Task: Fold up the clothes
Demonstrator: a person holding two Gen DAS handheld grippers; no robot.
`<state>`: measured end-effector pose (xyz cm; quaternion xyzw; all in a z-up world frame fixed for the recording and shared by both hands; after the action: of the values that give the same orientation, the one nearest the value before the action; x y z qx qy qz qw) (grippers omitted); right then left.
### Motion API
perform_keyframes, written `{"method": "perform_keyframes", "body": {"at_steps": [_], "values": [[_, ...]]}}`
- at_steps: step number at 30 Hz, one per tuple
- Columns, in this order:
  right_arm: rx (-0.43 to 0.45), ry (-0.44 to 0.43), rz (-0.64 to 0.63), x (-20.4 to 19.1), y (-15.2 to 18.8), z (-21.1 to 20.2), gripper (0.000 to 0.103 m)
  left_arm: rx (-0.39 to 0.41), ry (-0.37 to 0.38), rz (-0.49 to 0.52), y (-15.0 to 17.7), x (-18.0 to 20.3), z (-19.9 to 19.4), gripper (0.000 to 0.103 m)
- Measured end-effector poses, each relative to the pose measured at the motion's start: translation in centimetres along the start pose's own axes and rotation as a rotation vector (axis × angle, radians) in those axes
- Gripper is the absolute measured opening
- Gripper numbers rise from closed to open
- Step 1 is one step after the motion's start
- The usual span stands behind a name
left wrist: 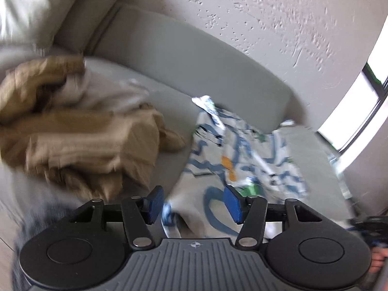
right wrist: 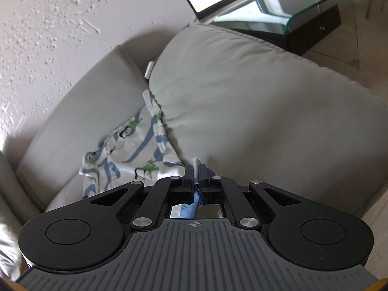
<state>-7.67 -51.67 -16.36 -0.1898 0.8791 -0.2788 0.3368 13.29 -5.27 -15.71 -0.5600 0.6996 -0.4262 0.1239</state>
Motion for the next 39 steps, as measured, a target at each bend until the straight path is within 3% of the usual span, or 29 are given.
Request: {"method": "perform_keyframes", "body": {"at_steps": [2, 6, 13, 14, 15, 16, 18, 22, 25, 28, 30, 32, 33, 34, 35, 39], "values": [[0.008, -0.019, -0.03, -0.1, 0.1, -0.4, 0.003, -0.071, -0.074, 0.071, -0.7, 0.8, 2.2, 0.073], [0.006, -0.048, -0.029, -0.3, 0.3, -1.1, 0.003, -0.225, -0.152, 0.19, -0.9, 1.6, 6.9, 0.064], [-0.004, -0.096, -0.007, -0.7, 0.7, -2.4, 0.003, -0.322, -0.181, 0.396, 0.5, 3.1, 10.4, 0.062], [-0.005, -0.102, -0.004, -0.7, 0.8, -2.5, 0.003, -0.335, -0.184, 0.423, 0.8, 3.3, 10.9, 0.044], [-0.006, -0.109, -0.001, -0.8, 0.8, -2.7, 0.003, -0.349, -0.188, 0.449, 1.0, 3.5, 11.5, 0.014], [-0.008, -0.116, 0.002, -0.8, 0.9, -2.9, 0.003, -0.36, -0.192, 0.469, 1.3, 3.6, 11.9, 0.004], [-0.016, -0.125, 0.002, -0.9, 1.1, -3.1, 0.003, -0.336, -0.207, 0.485, 1.1, 3.5, 11.5, 0.003], [-0.077, -0.103, -0.049, -1.5, 2.3, -1.8, 0.003, -0.24, -0.244, 0.306, -1.1, 0.9, 9.1, 0.004], [-0.123, -0.087, -0.086, -1.9, 3.3, -0.8, 0.003, -0.248, -0.296, 0.162, -1.0, -2.2, 8.4, 0.004], [-0.169, -0.071, -0.124, -2.4, 4.2, 0.1, 0.003, -0.281, -0.288, 0.099, -0.2, -3.9, 8.7, 0.013], [-0.199, -0.06, -0.149, -2.6, 4.8, 0.7, 0.004, -0.279, -0.283, 0.107, -0.2, -3.6, 8.4, 0.017], [-0.23, -0.049, -0.175, -2.9, 5.4, 1.3, 0.022, -0.273, -0.267, 0.114, -0.2, -3.4, 8.0, 0.026], [-0.251, -0.041, -0.187, -2.9, 5.7, 1.5, 0.025, -0.269, -0.26, 0.112, -0.2, -3.4, 7.7, 0.029], [-0.278, -0.028, -0.195, -2.8, 5.8, 1.5, 0.04, -0.256, -0.255, 0.109, -0.3, -3.3, 7.1, 0.031], [-0.284, -0.013, -0.197, -2.5, 5.7, 1.2, 0.047, -0.24, -0.252, 0.105, -0.4, -3.1, 6.5, 0.034], [-0.189, 0.032, -0.183, -1.3, 3.7, -1.4, 0.049, -0.172, -0.251, 0.118, -0.7, -2.1, 4.2, 0.037]]}}
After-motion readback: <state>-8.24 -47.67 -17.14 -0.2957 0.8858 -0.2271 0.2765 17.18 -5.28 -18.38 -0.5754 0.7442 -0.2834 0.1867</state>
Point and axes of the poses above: each gripper's, at about its wrist camera, not at the fingertips, and z roughly the way its jaws point, x to its right, y to its underside, the point moved 7 cm from there along z, roughly the way its jaws point, and after that the axes turned 2 degrees about z, right-handed, at the moved point
